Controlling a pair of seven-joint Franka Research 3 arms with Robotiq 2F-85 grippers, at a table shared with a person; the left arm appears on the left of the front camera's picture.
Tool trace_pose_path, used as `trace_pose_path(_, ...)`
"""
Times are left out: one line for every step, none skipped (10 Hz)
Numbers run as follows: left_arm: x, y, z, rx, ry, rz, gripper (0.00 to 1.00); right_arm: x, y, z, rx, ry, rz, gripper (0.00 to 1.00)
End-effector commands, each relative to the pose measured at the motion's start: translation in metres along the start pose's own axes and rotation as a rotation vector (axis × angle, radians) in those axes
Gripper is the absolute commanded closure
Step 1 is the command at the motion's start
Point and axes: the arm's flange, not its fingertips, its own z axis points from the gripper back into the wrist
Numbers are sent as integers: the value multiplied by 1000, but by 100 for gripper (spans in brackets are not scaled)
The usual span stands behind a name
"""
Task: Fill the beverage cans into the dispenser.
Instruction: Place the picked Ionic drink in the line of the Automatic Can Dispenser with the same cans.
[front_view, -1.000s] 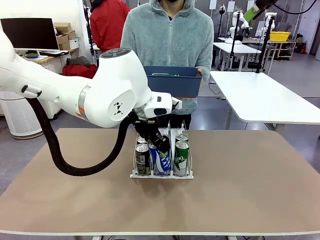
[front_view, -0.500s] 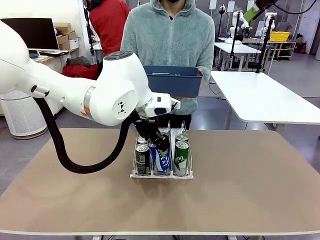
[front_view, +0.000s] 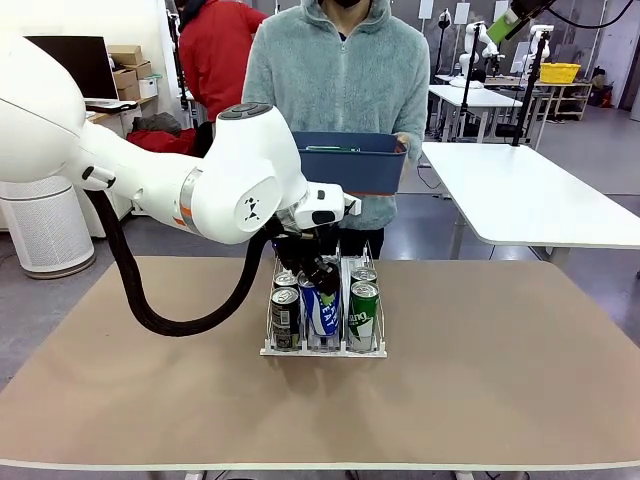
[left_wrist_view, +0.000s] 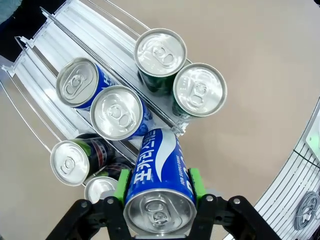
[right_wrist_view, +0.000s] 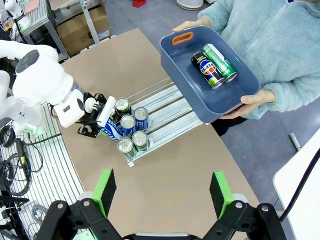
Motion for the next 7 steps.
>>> trace_pose_path(11,21,-2,43,-19,-12,43,0,1,0,1,1,-8,0)
trace_pose_path(15,22,-6,50,-14,-9,43,0,1,0,1,1,-8,0)
trace_pose_path(15,22,-10,58,-22,-21,43,0,1,0,1,1,-8,0)
trace_pose_path(14,23,-15,63,-23,-32,43,0,1,0,1,1,-8,0)
trace_pose_path(15,23,-21,57,-13,-41,43,0,1,0,1,1,-8,0)
trace_pose_path(17,20,-24,47,-4,-49,43,0,1,0,1,1,-8,0)
trace_pose_path(19,18,-26,41,1,-60,43,0,1,0,1,1,-8,0)
